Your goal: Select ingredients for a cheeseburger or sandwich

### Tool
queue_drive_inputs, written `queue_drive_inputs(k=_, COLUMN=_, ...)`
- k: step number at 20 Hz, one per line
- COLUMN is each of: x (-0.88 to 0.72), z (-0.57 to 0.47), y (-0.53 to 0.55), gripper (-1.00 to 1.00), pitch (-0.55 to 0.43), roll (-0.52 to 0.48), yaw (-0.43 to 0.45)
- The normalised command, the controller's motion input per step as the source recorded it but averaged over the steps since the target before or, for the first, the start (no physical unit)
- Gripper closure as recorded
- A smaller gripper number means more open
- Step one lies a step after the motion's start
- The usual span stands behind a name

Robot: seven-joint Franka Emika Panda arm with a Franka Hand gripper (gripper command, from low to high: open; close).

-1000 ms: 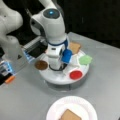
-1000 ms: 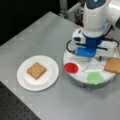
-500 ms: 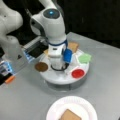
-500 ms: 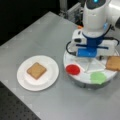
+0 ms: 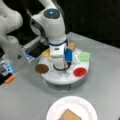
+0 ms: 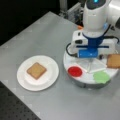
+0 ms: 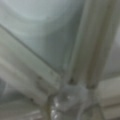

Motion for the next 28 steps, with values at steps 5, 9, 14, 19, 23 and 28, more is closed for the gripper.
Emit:
queue_drive_inputs(k=5, x=-0.16, z=-0.14, y=-0.03, gripper=-1.00, pitch=-0.068, roll=0.063, yaw=0.300)
queue_drive_inputs(k=9, x=-0.14, z=-0.10, y=-0.05, gripper=-1.00, pitch=-0.033, roll=0.080, yaw=0.297)
queue_drive_inputs(k=14, x=-0.09, z=-0.05, y=-0.09, gripper=-1.00, pitch=-0.005, roll=0.078, yaw=0.314)
queue_drive_inputs(k=19, x=-0.04, z=0.00, y=-0.11, gripper=-1.00, pitch=0.011, roll=0.037, yaw=0.300)
queue_drive_inputs(k=23, x=-0.03, z=0.02, y=-0.10, gripper=-1.00, pitch=0.016, roll=0.028, yaw=0.311)
queue_drive_inputs(k=28, x=-0.03, z=0.04, y=-0.11, gripper=-1.00, pitch=0.025, roll=0.014, yaw=0.323)
